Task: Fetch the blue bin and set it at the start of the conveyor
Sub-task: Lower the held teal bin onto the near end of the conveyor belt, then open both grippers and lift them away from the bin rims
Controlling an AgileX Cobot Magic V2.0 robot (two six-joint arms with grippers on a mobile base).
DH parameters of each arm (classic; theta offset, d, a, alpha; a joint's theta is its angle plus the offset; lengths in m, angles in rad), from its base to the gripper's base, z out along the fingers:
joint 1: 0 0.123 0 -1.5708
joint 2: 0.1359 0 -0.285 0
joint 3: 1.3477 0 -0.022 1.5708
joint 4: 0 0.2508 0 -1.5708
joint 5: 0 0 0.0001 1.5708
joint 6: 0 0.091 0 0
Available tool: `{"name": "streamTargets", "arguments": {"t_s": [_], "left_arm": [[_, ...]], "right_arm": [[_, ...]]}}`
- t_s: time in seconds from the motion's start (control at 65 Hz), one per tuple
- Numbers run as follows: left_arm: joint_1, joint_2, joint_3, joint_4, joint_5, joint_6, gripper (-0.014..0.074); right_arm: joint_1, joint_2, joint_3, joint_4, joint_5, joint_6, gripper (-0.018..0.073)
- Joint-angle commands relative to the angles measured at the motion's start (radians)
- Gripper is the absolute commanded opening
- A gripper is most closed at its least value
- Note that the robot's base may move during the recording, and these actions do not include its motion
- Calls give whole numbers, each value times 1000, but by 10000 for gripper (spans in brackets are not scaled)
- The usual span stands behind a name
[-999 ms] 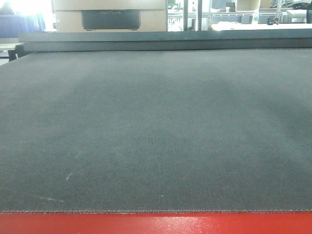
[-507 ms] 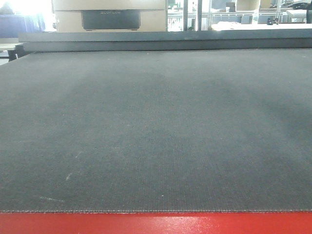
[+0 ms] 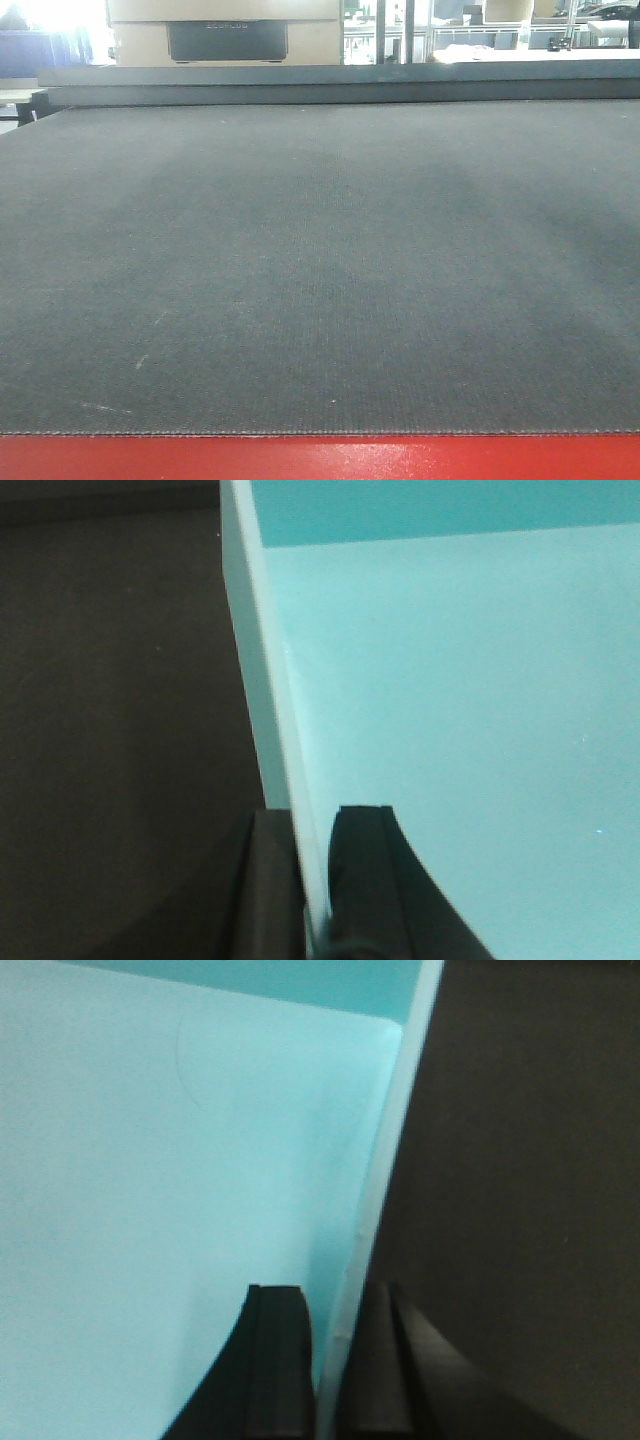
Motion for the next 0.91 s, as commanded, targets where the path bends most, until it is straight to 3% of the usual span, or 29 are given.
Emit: {"name": "streamTargets", "arguments": {"t_s": [0.0, 0.184, 0.323, 0.477, 0.676, 0.784, 0.892], "left_arm": [[-5, -10, 57, -37, -20, 13, -111], [-4, -9, 296, -34, -196, 13, -111], [17, 14, 468, -37, -364, 13, -111], [40, 74, 543, -60, -393, 13, -111], [43, 139, 549, -60, -387, 13, -109], [43, 143, 549, -80, -379, 13, -26], [43, 143, 546, -80, -370, 13, 204]], "right_arm": [[3, 24, 16, 41, 5, -27, -152], [3, 55, 177, 41, -80, -27, -152], [3, 85, 368, 41, -227, -27, -152], [3, 113, 502, 41, -370, -27, -152], [3, 146, 527, 41, -388, -27, -141], [3, 146, 527, 41, -386, -27, -14], [3, 146, 527, 41, -371, -27, 270]]}}
